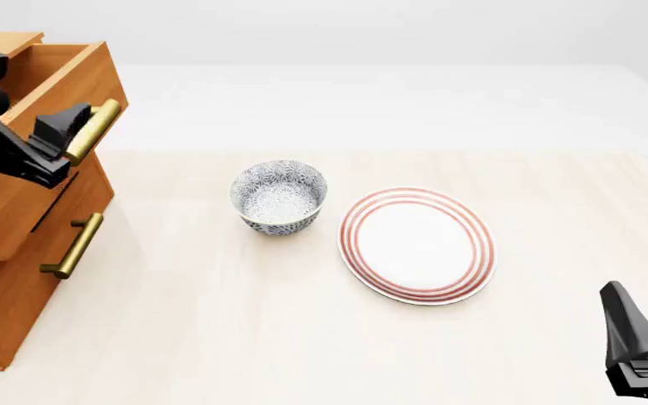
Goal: Open the top drawer of the cabinet.
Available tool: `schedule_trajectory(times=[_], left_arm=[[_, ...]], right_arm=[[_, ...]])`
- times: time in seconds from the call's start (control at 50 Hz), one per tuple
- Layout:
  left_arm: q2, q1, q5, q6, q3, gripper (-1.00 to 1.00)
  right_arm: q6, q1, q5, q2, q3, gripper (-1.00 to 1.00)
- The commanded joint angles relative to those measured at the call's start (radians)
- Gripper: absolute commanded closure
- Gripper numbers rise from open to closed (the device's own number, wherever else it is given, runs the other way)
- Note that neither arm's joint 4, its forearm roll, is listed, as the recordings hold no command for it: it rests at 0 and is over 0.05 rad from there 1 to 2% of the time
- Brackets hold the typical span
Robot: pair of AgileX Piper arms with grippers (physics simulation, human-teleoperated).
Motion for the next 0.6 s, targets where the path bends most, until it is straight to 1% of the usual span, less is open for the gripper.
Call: schedule_trajectory(times=[0.02,0.04,0.08,0.1,0.12,0.14,0.16,0.18,0.2,0.22,0.24,0.26,0.28,0.3,0.34,0.36,0.38,0.4,0.42,0.44,0.46,0.48,0.52,0.54,0.56,0.6], left_arm=[[0.038,0.025,0.126,-0.160,-0.096,-1.00],[0.046,0.014,0.147,-0.185,-0.120,-1.00],[0.045,0.026,0.177,-0.188,-0.146,-1.00],[0.052,0.023,0.191,-0.202,-0.158,-1.00],[0.064,0.002,0.204,-0.222,-0.181,-1.00],[0.041,0.010,0.215,-0.226,-0.193,-1.00],[0.034,0.034,0.234,-0.230,-0.201,-1.00],[0.043,0.037,0.248,-0.229,-0.210,-1.00],[0.075,0.013,0.275,-0.272,-0.245,-1.00],[0.077,-0.016,0.282,-0.302,-0.266,-1.00],[0.078,0.035,0.329,-0.308,-0.283,-1.00],[0.089,0.026,0.339,-0.315,-0.291,-1.00],[0.100,0.013,0.358,-0.363,-0.310,-1.00],[0.113,-0.001,0.370,-0.383,-0.322,-1.00],[0.116,0.008,0.383,-0.391,-0.326,-1.00],[0.104,0.066,0.410,-0.382,-0.330,-1.00],[0.103,0.066,0.410,-0.382,-0.330,-1.00],[0.115,0.053,0.422,-0.400,-0.333,-1.00],[0.102,0.066,0.425,-0.403,-0.335,-1.00],[0.110,0.086,0.447,-0.388,-0.333,-1.00],[0.119,0.071,0.449,-0.397,-0.339,-1.00],[0.121,0.073,0.457,-0.420,-0.345,-1.00],[0.123,0.084,0.469,-0.416,-0.349,-1.00],[0.126,0.092,0.475,-0.426,-0.351,-1.00],[0.139,0.081,0.487,-0.446,-0.357,-1.00],[0.141,0.091,0.498,-0.452,-0.361,-1.00]], right_arm=[[-0.001,0.000,0.000,-0.001,0.001,-1.00],[0.000,0.000,0.000,-0.001,0.001,-1.00],[0.000,0.000,0.000,-0.001,0.001,-1.00],[0.000,0.000,0.000,-0.001,0.001,-1.00],[0.000,0.000,0.000,-0.001,0.001,-1.00],[0.000,0.000,0.000,-0.001,0.001,-1.00],[0.000,0.000,0.000,-0.001,0.001,-1.00],[0.000,0.000,0.000,-0.001,0.001,-1.00],[0.000,0.000,0.000,-0.001,0.001,-1.00],[0.000,0.000,0.000,-0.001,0.001,-1.00],[0.000,0.000,0.000,-0.001,0.001,-1.00],[0.000,0.000,0.000,-0.001,0.001,-1.00],[0.000,0.000,0.000,-0.001,0.001,-1.00],[0.000,0.000,0.000,-0.001,0.001,-1.00],[0.000,0.000,0.000,-0.001,0.001,-1.00],[0.000,0.000,0.000,-0.001,0.001,-1.00],[0.000,0.000,0.000,-0.001,0.001,-1.00],[0.000,0.000,0.000,-0.001,0.001,-1.00],[0.000,0.000,0.000,-0.001,0.001,-1.00],[0.000,0.000,0.000,-0.001,0.001,-1.00],[0.000,0.000,0.000,-0.001,0.001,-1.00],[0.000,0.000,0.000,-0.001,0.001,-1.00],[0.000,0.000,0.000,-0.001,0.001,-1.00],[0.000,0.000,0.000,-0.001,0.001,-1.00],[0.000,0.000,0.000,-0.001,0.001,-1.00],[0.000,0.000,0.000,-0.001,0.001,-1.00]])
